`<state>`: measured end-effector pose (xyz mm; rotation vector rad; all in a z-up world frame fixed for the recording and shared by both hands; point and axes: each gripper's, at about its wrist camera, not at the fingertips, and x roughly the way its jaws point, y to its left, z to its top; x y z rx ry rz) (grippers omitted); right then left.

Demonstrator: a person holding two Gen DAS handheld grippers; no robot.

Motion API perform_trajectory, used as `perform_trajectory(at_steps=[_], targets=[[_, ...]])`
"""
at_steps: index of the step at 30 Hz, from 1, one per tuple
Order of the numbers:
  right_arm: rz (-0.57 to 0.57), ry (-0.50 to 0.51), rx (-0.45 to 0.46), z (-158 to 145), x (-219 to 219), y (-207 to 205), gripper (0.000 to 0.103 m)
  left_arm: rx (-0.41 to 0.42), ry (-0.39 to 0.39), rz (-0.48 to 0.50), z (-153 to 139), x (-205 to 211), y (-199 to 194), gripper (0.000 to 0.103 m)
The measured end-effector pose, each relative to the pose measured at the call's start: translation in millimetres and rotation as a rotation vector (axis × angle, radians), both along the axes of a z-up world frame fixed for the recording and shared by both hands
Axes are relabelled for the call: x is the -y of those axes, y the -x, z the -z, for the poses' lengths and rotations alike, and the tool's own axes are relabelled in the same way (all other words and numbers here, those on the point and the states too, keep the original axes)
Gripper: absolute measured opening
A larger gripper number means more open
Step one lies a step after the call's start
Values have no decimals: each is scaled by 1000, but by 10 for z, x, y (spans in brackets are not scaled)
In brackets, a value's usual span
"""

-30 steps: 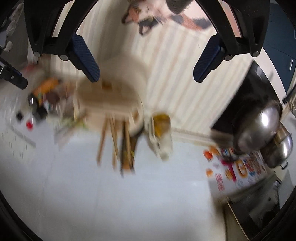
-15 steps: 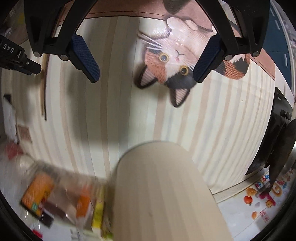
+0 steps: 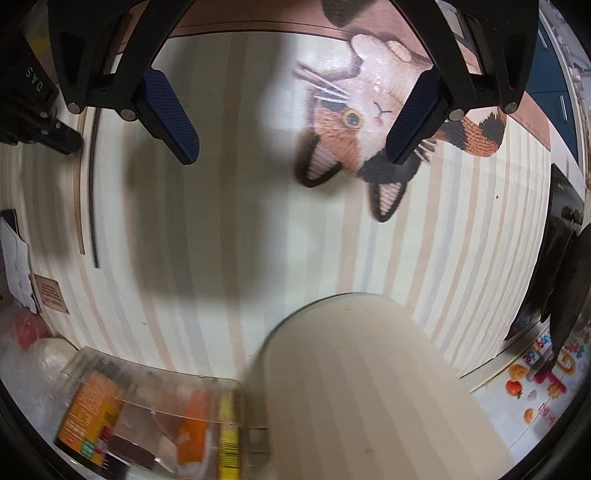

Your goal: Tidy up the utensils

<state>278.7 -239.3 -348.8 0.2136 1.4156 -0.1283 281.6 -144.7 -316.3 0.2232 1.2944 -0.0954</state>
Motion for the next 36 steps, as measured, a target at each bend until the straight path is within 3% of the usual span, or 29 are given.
perform_trajectory(at_steps=[11, 17, 19, 20, 22, 24, 29, 36], targets=[[199, -52, -26, -149, 934, 253, 5, -86, 92, 192, 158, 1055, 244, 102], [263, -101, -23, -196, 1203, 345, 5, -109, 88, 281, 282, 1485, 365, 73], [270, -103, -22, -204, 1214, 391, 5, -111, 69, 289, 320, 1554, 383, 54], [272, -107, -21, -203, 1225, 416, 5, -112, 77, 292, 329, 1574, 390, 51], [275, -113, -23, -176, 1275, 298, 5, -98, 88, 284, 301, 1619, 398, 28], [274, -110, -24, -166, 1266, 296, 5, -93, 92, 285, 285, 1608, 385, 5], [237, -117, -18, -74, 1087, 368, 5, -83, 83, 211, 263, 1231, 251, 4], [48, -133, -3, -132, 439, -123, 0, -63, 43, 20, 209, 326, -29, 3]])
